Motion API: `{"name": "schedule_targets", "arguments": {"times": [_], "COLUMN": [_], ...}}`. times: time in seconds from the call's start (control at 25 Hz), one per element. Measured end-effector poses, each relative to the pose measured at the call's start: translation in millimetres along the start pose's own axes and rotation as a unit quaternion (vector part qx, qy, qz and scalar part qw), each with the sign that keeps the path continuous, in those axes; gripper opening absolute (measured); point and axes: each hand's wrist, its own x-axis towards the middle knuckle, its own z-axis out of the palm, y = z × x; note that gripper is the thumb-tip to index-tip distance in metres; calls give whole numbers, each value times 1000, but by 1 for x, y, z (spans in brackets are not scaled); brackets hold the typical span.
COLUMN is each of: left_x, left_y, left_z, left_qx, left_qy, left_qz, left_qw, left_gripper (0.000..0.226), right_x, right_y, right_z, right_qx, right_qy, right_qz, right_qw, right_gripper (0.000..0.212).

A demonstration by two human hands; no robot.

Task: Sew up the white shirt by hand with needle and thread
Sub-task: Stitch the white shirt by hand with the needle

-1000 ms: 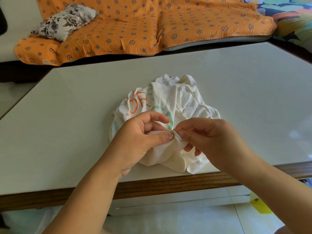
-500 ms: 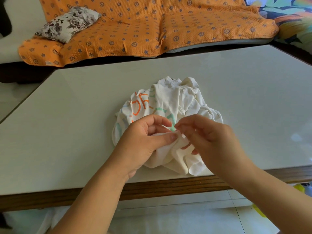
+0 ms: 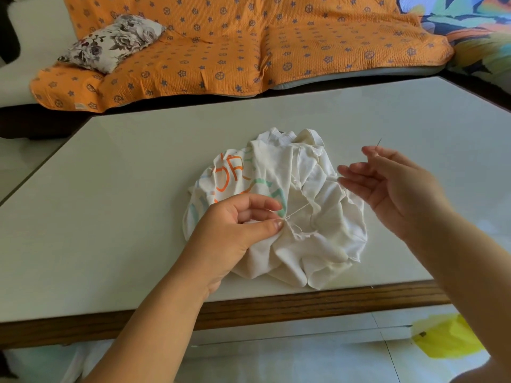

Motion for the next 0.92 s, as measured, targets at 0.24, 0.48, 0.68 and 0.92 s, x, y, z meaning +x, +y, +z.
{"name": "schedule_targets", "arguments": {"times": [0.24, 0.48, 0.68, 0.92], "left_x": [0, -2, -2, -2], "left_y": [4, 7, 6, 5], "left_z": [-7, -13, -8, -8], "left_qx": [1, 5, 43, 71], "left_qy": [-22, -31, -4, 7], "left_qz": [-7, -13, 14, 53], "left_qw": [1000, 999, 999, 996], "left_gripper": [26, 31, 26, 22], "right_x": [6, 11, -29, -92], "right_y": [1, -6, 0, 14], "right_z": [-14, -30, 7, 39], "right_qx": [-317, -448, -386, -338], "right_qy": [85, 106, -25, -228], "right_qz": [-172, -223, -98, 59], "right_qw": [929, 859, 917, 911], "right_gripper": [15, 14, 13, 12]}}
